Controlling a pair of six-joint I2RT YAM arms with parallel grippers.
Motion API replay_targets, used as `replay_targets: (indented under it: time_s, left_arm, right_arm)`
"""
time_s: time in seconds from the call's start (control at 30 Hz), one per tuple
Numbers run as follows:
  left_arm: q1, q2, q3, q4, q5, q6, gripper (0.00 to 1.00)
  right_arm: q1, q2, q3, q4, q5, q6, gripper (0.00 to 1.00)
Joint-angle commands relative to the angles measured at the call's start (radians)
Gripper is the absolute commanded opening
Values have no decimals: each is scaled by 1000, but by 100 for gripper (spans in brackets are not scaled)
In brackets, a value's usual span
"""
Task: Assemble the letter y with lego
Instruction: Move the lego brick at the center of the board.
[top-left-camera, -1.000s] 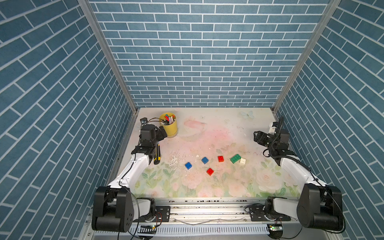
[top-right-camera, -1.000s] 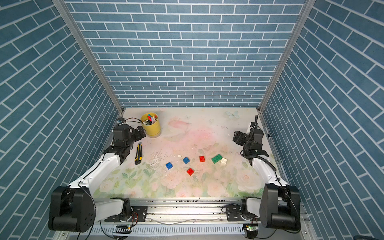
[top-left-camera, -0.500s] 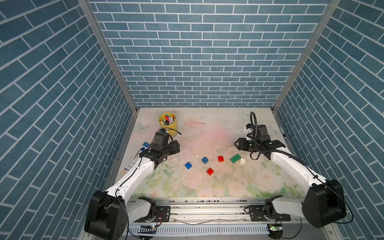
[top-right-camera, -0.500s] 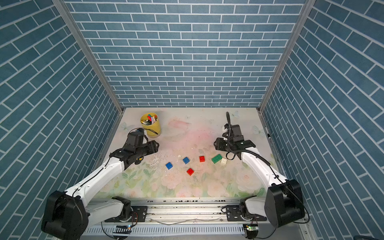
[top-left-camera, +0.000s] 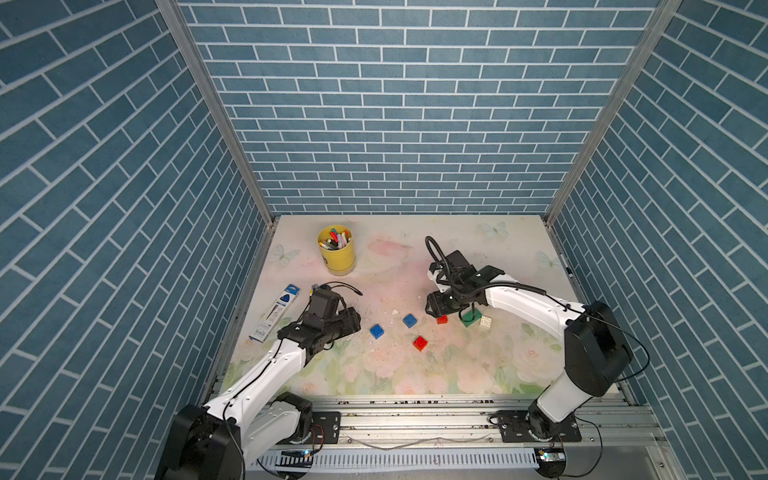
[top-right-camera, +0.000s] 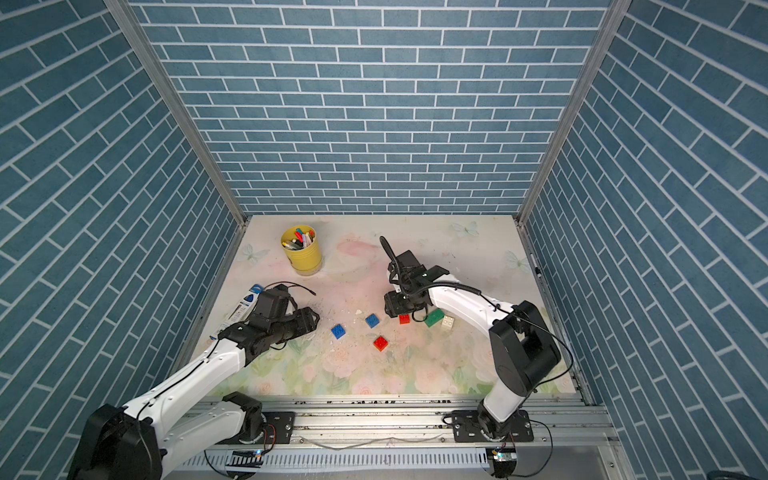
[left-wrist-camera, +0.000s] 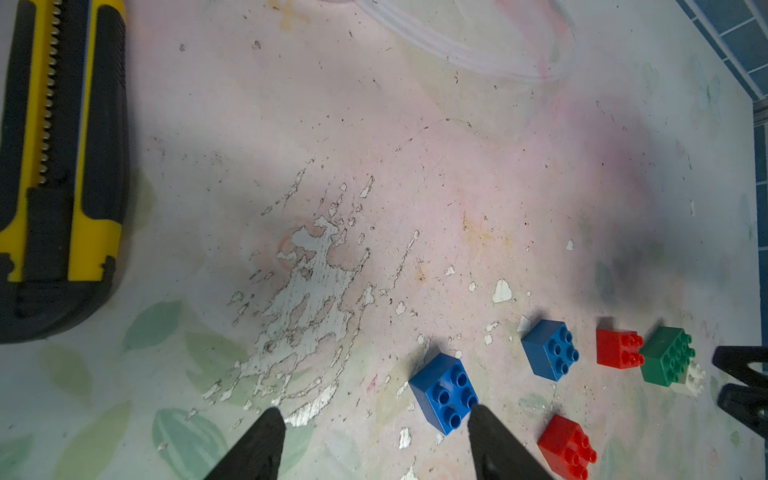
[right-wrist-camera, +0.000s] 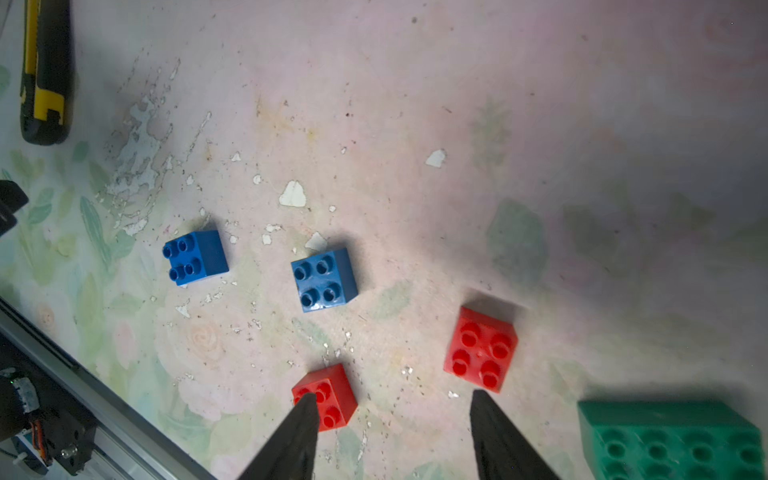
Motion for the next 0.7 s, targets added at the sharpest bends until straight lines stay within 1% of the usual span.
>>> replay_targets:
  time_s: [0.0, 0.17, 0.4, 0.67]
  left_arm:
    - [-6, 1, -2, -13, 1, -10, 74]
    - [-7, 23, 1, -1, 2, -18, 75]
    - [-9, 20, -2, -6, -3, -22, 76]
    - [-8, 27, -4, -9, 0, -30, 76]
  right_arm:
    - [38, 86, 89, -76, 7, -75, 61]
    - [83, 212, 189, -113, -12, -102, 62]
    - [130, 316, 277, -158, 20, -120, 61]
    - [147, 390, 350, -200, 40, -120, 47]
